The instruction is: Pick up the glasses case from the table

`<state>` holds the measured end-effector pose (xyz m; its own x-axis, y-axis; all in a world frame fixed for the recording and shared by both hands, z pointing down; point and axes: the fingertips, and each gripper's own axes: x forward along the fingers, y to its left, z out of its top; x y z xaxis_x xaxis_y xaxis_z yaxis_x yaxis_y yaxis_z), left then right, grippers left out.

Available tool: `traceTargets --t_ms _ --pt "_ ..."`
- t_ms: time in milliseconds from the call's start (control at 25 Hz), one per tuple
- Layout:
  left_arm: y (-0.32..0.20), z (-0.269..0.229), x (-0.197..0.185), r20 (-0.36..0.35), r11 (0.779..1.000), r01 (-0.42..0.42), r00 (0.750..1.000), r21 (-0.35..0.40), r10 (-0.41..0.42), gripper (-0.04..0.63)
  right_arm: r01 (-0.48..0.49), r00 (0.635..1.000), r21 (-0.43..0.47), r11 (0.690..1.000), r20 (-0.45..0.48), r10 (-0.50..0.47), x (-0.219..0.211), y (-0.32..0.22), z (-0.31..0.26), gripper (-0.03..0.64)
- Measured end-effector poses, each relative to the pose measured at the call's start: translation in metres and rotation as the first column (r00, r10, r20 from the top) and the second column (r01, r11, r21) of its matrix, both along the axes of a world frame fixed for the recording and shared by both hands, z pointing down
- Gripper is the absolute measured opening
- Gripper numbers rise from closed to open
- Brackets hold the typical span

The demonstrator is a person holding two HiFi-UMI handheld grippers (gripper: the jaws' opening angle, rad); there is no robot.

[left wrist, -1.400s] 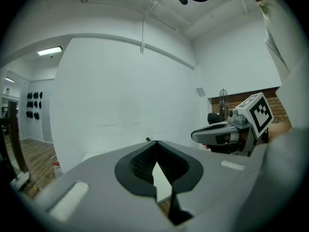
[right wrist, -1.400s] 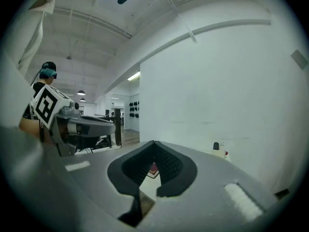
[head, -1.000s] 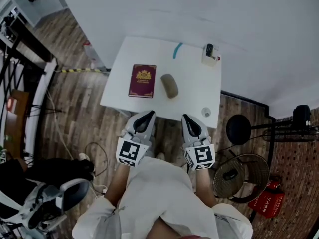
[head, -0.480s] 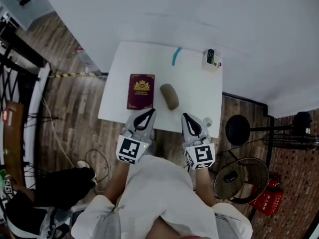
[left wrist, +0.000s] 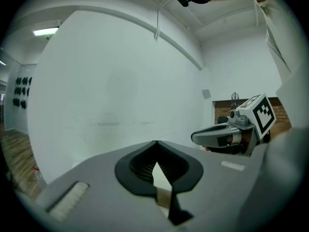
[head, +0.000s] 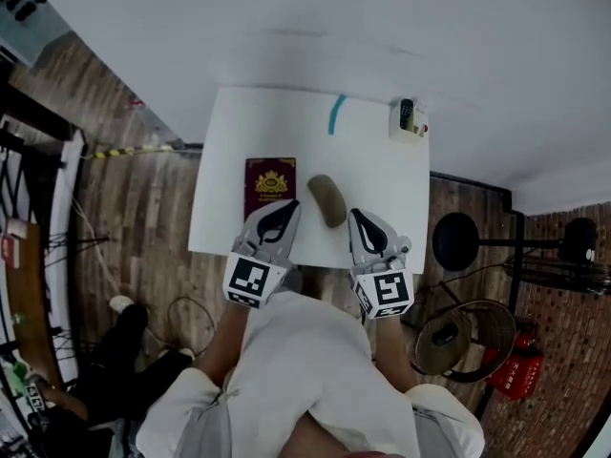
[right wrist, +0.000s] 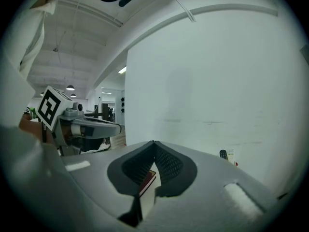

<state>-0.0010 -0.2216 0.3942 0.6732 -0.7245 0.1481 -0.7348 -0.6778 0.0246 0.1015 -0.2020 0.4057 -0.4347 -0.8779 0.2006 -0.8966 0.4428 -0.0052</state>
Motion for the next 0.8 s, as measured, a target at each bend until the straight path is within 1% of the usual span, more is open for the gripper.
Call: traceTargets --t_ms 160,400,520,800 --pt "-0.023 0.005 -0.002 -0.007 1.0 -0.025 1.0 -0.015 0.025 0.018 -0.025 1.0 -0.016 1.0 -0.01 0.025 -0.003 -0.02 0.004 0.005" --pt "-0.053 0.024 -0.002 -0.003 0.996 -0.074 0.997 -0.057 0.074 0.018 -0.066 0.998 -0.059 0.996 -0.027 0.064 -0.006 -0.046 0.019 0.005" --pt "-0.063 0.038 0.0 0.005 0.991 -0.11 0.994 -0.081 0.111 0.018 -0.087 0.996 -0.087 0.992 -0.043 0.083 -0.007 -0.056 0.03 0.009" --pt "-0.072 0.074 0.005 0.011 0.974 -0.162 0.986 -0.157 0.166 0.018 -0.136 0.989 -0.147 0.98 -0.079 0.125 -0.002 -0.069 0.057 0.021"
